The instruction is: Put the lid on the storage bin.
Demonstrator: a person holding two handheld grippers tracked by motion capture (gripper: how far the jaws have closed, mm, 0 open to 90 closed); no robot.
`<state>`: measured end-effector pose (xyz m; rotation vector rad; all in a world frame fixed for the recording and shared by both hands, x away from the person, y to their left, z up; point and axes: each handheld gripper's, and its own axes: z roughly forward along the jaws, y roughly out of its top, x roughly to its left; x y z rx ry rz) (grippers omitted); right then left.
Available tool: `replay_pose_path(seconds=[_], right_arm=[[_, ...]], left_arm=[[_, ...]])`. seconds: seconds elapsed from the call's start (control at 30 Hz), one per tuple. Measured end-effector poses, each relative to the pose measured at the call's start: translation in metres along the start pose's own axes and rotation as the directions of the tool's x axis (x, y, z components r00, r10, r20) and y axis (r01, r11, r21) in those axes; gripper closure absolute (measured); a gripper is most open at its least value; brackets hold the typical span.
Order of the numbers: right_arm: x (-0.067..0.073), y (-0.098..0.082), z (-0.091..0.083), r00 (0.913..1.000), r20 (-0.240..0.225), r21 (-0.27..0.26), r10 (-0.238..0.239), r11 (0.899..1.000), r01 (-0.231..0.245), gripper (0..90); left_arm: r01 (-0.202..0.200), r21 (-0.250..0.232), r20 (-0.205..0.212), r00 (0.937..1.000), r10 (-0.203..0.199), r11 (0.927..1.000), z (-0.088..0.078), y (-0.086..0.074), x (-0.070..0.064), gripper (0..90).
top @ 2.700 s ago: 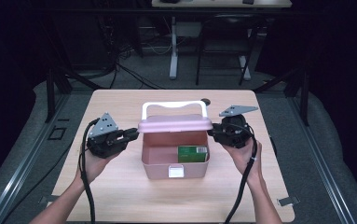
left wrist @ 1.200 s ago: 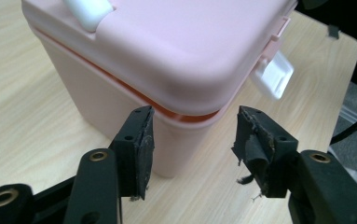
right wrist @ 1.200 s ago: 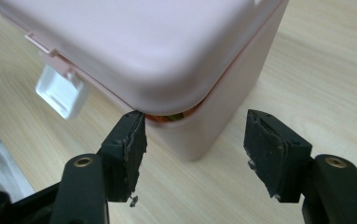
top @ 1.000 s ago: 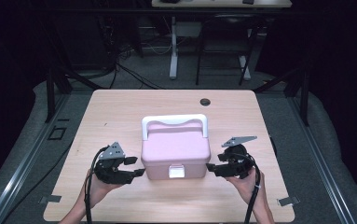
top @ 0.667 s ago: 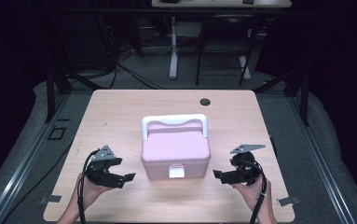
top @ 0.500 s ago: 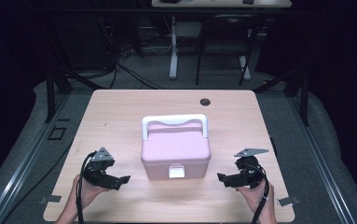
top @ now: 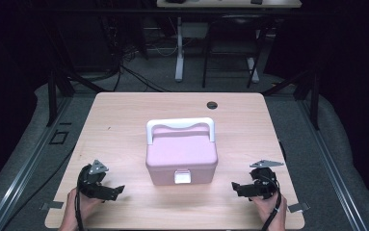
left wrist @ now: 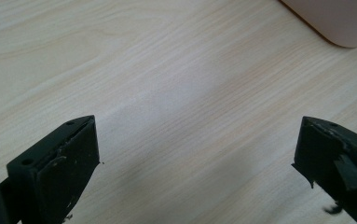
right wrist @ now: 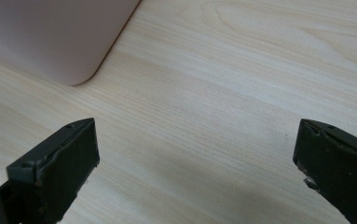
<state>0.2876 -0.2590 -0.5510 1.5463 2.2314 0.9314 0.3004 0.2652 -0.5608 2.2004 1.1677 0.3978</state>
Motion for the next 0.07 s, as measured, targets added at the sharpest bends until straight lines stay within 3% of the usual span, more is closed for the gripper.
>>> replay_pose_path(seconds=[0.07], right_arm=[[-0.0019, -0.0025, 0.0017, 1.0000, 0.004, -0.007, -0.001, 1.000, 0.001, 0.0]], left_arm=[[0.006, -0.008, -0.008, 0.9999, -0.006, 1.0000, 0.0008, -0.0025, 0.0016, 0.0]])
